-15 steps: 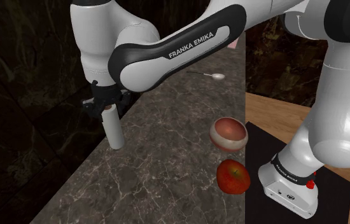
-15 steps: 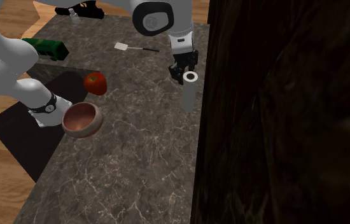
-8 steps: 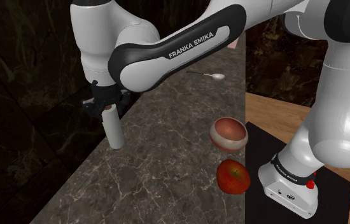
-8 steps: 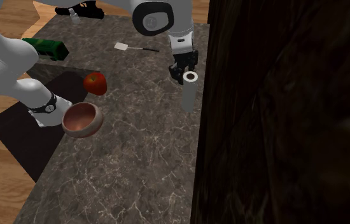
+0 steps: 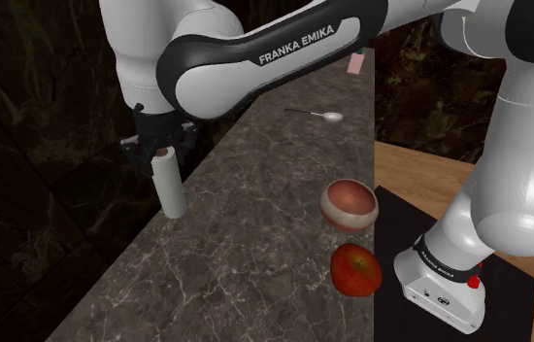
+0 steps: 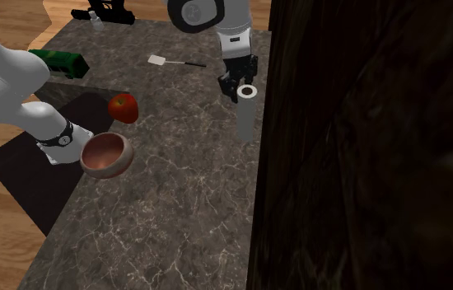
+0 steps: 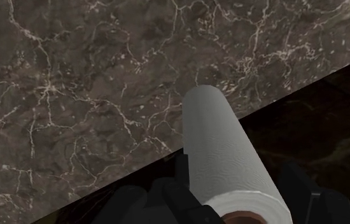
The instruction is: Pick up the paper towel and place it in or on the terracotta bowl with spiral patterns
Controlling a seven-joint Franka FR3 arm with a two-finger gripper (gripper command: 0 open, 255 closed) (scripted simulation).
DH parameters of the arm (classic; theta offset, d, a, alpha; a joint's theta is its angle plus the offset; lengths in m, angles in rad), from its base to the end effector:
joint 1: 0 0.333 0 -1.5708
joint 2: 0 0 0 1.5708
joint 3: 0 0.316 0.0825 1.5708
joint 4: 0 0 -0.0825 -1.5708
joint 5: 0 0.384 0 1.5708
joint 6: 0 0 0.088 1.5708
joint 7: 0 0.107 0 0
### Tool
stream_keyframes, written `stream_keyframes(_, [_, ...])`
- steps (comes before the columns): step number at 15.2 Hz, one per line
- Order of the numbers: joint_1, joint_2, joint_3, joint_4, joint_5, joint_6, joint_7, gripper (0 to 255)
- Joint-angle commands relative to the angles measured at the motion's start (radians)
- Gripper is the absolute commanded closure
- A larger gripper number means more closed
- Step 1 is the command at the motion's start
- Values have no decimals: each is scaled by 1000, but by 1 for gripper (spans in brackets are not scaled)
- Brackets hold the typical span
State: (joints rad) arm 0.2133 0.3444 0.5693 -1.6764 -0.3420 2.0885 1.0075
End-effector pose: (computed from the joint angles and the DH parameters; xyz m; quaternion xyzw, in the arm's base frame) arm 0.5037 0.4240 0.4404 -0.9944 0.0558 -0.0893 0.0107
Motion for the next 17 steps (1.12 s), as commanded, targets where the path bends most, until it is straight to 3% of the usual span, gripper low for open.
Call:
stream_keyframes(1, [0, -7, 3, 17, 7, -23, -6, 255])
stream_keyframes(17, [11, -31, 18, 201, 40, -223, -48, 255])
